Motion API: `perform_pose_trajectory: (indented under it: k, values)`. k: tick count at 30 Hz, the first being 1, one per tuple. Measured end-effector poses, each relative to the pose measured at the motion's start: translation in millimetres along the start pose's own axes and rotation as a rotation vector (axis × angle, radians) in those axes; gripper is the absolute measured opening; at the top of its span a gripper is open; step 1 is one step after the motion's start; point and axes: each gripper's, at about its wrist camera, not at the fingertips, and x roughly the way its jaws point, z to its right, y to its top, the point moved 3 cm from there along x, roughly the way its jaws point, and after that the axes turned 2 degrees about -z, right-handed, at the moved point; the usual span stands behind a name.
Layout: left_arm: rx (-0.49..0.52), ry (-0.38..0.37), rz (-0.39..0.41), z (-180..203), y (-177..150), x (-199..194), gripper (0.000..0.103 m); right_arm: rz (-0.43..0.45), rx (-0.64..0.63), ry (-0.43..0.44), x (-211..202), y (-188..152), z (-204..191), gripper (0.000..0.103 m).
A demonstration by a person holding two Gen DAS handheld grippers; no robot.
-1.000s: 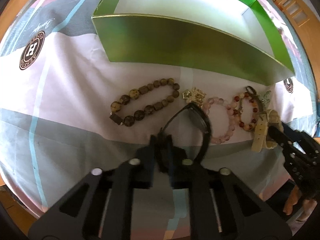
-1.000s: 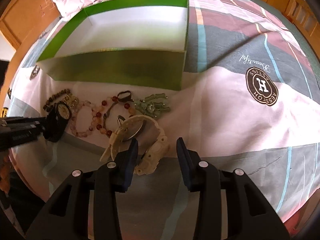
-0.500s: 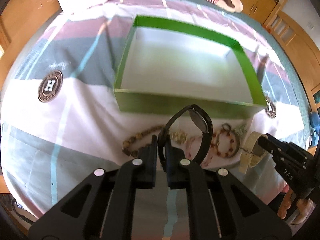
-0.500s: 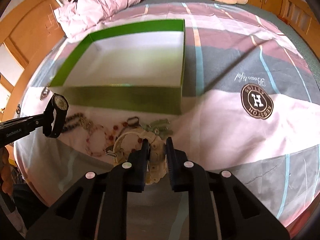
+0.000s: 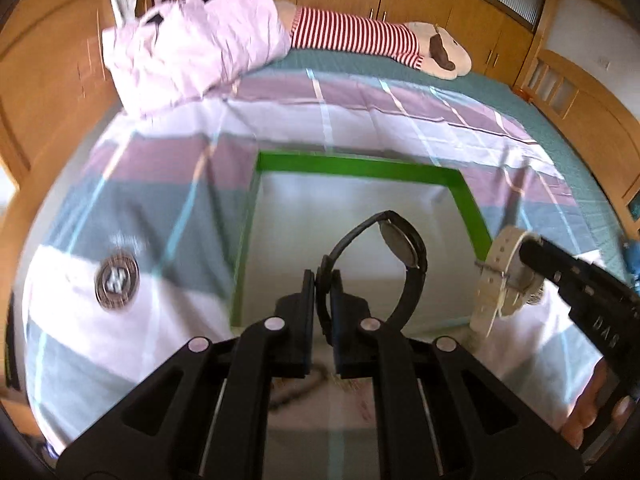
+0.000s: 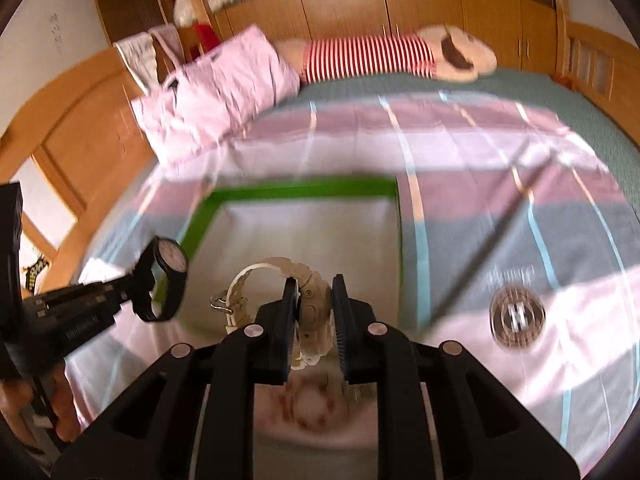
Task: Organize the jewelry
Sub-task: 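Lower the black watch into the green box with the left gripper while the right releases the white watch there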
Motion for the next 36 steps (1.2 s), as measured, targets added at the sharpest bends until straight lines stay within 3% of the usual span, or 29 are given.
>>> perform_pose_trajectory:
  k: [3, 7, 11, 13, 15, 17, 18, 21, 25, 29, 36]
  values:
    - [-0.026, 0.003, -0.041, -7, 1, 21, 0.007, 0.002, 0.02, -0.034, 23, 4, 7, 0.018]
    - [-0.068, -0.011, -0.095, -15, -2, 42, 0.007, -0.078, 0.079, -0.063, 56, -8, 25, 0.018]
    - [-0.097, -0.009, -0.117, -20, -2, 54, 0.01, -0.105, 0.047, -0.083, 64, -15, 23, 0.018]
    - [-0.119, -0.019, -0.127, -23, -3, 56, 0.021, -0.129, 0.043, -0.085, 66, -17, 23, 0.02]
    - [-0.13, -0.018, -0.126, -25, -4, 54, 0.024, -0.12, 0.049, -0.08, 61, -16, 22, 0.034]
    - [-0.133, -0.018, -0.113, -26, -3, 48, 0.032, -0.069, 0.057, -0.087, 46, -13, 23, 0.061]
    - [-0.137, -0.017, -0.104, -27, -2, 45, 0.038, -0.05, 0.06, -0.091, 41, -11, 23, 0.065]
    - [-0.149, 0.005, -0.086, -33, -1, 38, 0.046, -0.029, 0.053, -0.115, 29, -9, 25, 0.066]
    - [-0.197, 0.114, -0.095, -52, -5, 34, 0.051, -0.087, 0.094, -0.212, 29, -18, 42, 0.066]
    - [-0.265, 0.125, -0.146, -72, -12, 39, 0.055, -0.161, 0.127, -0.256, 38, -32, 56, 0.066]
    - [-0.257, 0.158, -0.207, -75, -24, 53, 0.062, -0.224, 0.101, -0.317, 52, -47, 60, 0.066]
